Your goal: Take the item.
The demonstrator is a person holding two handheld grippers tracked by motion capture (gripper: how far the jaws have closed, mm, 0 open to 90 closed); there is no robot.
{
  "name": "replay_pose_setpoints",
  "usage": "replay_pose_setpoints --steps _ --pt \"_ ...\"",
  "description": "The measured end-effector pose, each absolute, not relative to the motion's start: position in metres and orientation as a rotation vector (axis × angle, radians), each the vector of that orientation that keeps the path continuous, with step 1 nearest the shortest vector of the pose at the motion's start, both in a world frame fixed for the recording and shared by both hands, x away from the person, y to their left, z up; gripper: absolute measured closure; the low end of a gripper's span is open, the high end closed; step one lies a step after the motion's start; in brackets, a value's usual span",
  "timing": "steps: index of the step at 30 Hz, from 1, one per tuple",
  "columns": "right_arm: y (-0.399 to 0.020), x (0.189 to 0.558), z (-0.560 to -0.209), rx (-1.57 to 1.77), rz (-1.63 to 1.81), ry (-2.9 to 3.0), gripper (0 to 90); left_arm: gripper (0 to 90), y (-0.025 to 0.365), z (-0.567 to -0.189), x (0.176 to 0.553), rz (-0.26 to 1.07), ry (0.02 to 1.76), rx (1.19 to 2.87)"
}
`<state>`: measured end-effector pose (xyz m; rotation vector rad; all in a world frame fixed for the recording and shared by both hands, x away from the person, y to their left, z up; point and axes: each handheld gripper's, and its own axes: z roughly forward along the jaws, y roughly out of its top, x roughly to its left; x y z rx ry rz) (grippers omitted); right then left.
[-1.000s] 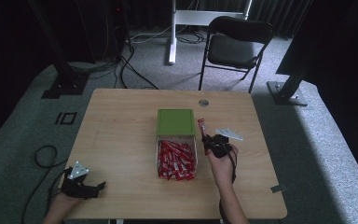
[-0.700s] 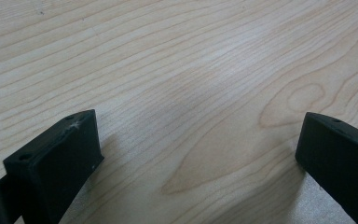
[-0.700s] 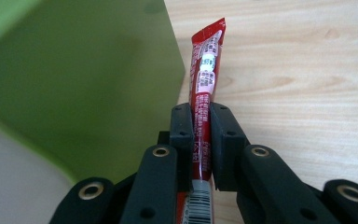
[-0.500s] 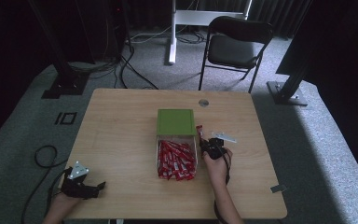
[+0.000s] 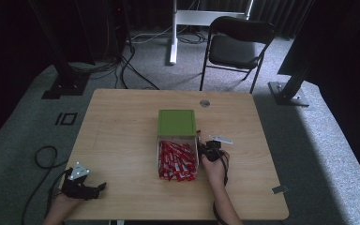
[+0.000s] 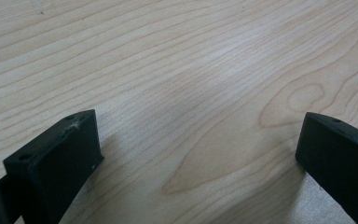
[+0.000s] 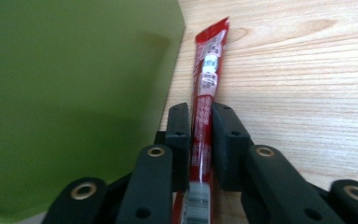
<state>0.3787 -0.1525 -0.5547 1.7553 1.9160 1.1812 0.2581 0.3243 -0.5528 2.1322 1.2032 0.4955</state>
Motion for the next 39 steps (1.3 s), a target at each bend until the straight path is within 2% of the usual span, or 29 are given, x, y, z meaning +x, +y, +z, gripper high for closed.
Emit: replay_pose_setpoints --steps 12,20,22,29,39 --pt "-0.164 0.373 -0.546 1.707 1.127 1.955 57.6 0.7 0.324 -0.553 0.258 0.496 1.204 2.130" --pt "-0.172 0.369 -0.537 1.631 1.117 1.979 50.7 0.7 0.324 -0.553 0.258 0.496 1.205 2.130" --pt "-0.175 0.368 -0.535 1.605 1.141 1.972 45.1 0.7 0.324 -0.553 0.258 0.496 1.205 2.130" --pt "-0.184 0.366 -0.532 1.589 1.142 1.977 36.4 0.7 0.324 -0.553 0.258 0.496 1.205 2.130" --pt "-0.193 0.362 -0.532 1.585 1.119 1.963 30.2 0.7 0.324 -0.553 0.258 0.496 1.205 2.130"
